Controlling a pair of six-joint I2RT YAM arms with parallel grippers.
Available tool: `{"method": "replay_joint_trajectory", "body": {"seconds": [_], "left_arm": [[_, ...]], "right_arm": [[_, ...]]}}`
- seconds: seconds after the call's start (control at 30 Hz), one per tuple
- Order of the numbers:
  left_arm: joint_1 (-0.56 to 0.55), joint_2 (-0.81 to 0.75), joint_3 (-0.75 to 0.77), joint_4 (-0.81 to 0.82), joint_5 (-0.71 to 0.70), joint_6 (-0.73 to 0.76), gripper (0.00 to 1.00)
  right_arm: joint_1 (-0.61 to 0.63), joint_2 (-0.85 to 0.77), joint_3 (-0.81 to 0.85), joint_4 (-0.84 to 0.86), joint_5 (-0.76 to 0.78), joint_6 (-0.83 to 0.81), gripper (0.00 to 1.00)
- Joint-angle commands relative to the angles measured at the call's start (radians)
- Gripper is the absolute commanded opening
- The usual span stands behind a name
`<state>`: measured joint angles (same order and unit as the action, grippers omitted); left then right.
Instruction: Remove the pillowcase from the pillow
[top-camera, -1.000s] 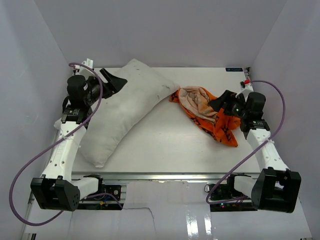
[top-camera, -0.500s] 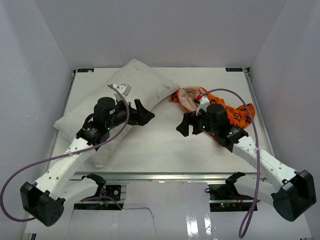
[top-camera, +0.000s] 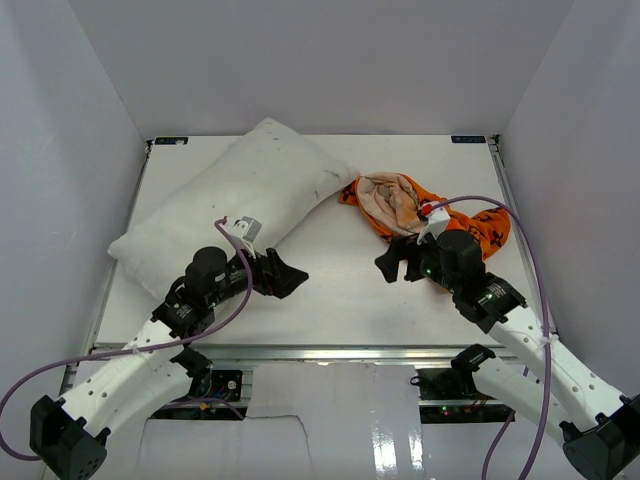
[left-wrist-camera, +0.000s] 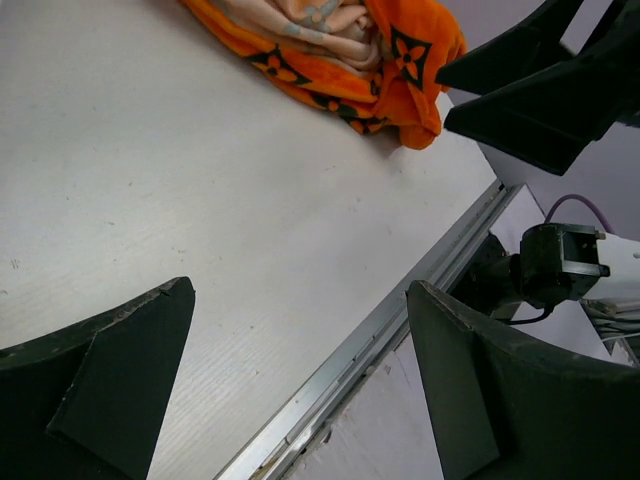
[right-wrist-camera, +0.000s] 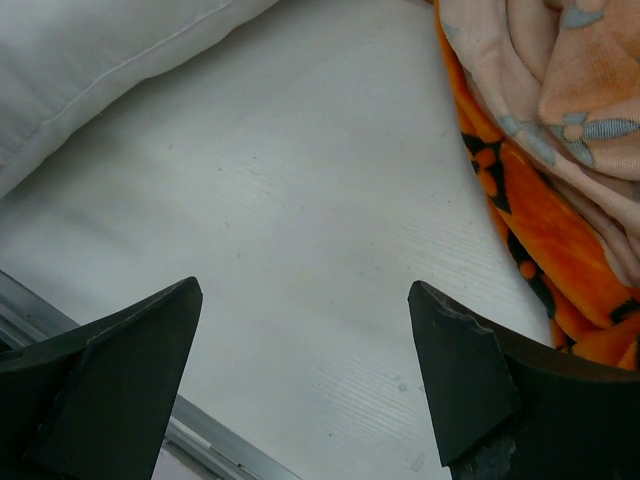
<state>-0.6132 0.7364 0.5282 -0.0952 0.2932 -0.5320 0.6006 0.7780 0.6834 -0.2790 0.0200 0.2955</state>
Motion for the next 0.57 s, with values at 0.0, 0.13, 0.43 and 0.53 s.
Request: {"method": "replay_joint_trajectory", "body": {"seconds": [0.0,0.13,0.43,0.53], "left_arm": [[-0.005,-0.051,-0.016,0.065,-0.031,0.000,0.98],[-0.005,-0.048,-0.022,0.066,-0.020,0.000,0.98],[-0.007,-0.049,-0.016,0.072,-0.009,-0.010,0.98],[-0.007,-0.052,-0.014,0.071,-0.006,-0.010,0.98]], "right_arm": [[0.002,-0.031,-0.031,-0.012,0.047,-0.007,0.90],[0.002,-0.055,-0.087,0.034,0.032,-0.002,0.90],[0.002,-0.054,-0.085,0.049,0.015,-0.006,0.90],[0.002,-0.063,-0.091,0.049,0.021,-0.006,0.90]]}}
